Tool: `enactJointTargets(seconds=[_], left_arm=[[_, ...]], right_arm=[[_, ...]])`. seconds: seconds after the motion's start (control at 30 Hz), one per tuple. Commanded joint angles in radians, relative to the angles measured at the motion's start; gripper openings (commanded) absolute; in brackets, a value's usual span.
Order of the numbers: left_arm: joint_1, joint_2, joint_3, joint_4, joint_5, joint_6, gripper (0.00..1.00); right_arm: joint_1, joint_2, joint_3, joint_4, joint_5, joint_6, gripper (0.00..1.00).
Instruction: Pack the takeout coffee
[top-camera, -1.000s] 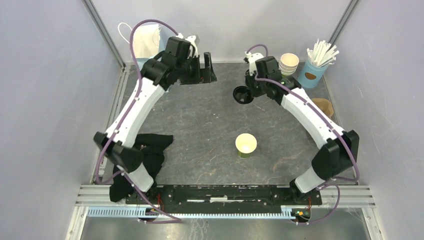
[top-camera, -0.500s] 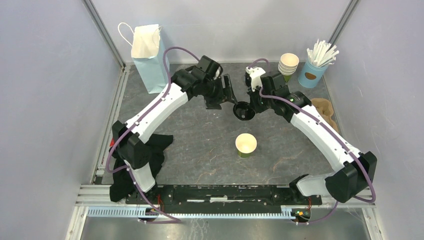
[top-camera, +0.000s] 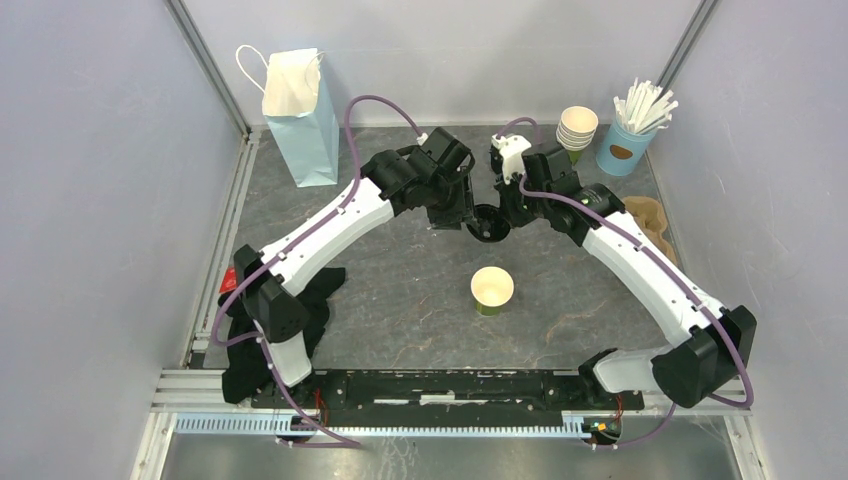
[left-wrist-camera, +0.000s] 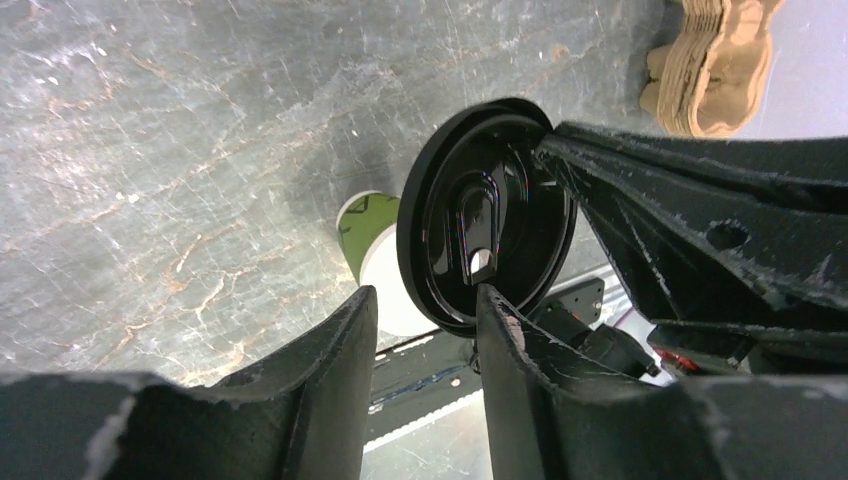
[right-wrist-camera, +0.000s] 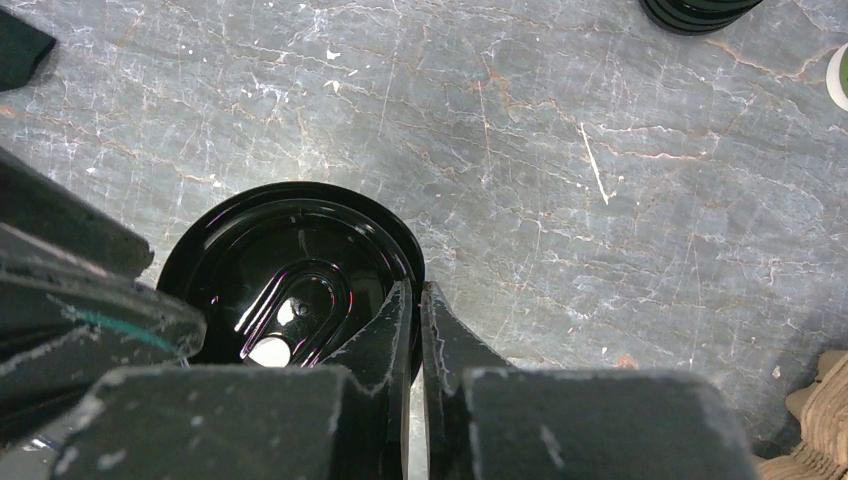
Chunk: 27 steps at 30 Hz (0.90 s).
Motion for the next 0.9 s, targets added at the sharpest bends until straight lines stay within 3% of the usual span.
enactJointTargets(seconds=[0.0,0.4,0.63,0.7,0.87], left_arm=[[-0.004,0.036,0.085,-0.052,-0.08,-0.02,0.46],[-0.006,0.099,0.13,-0.075,-0.097,0.01,0.37],[-0.004,0.102,0.146,-0.087,-0.113,0.015,0.18],[-0.004,0.1,0.151,-0.089,-0.112,0.019,0.13],[0.015,0.065,0.145,-0.09,-0.072,0.015,0.08]], right_arm=[[0.009,-0.034,0.016,0.0,-0.007,-0.009,0.06],[0.026,-0.033,0.023,-0.018,0.045,-0.02,0.06],[0.039,-0.03,0.049,-0.043,0.071,-0.03,0.08],[0.042,-0.035,0.062,-0.055,0.067,-0.033,0.13],[0.042,-0.035,0.157,-0.136,0.068,-0.035,0.4]])
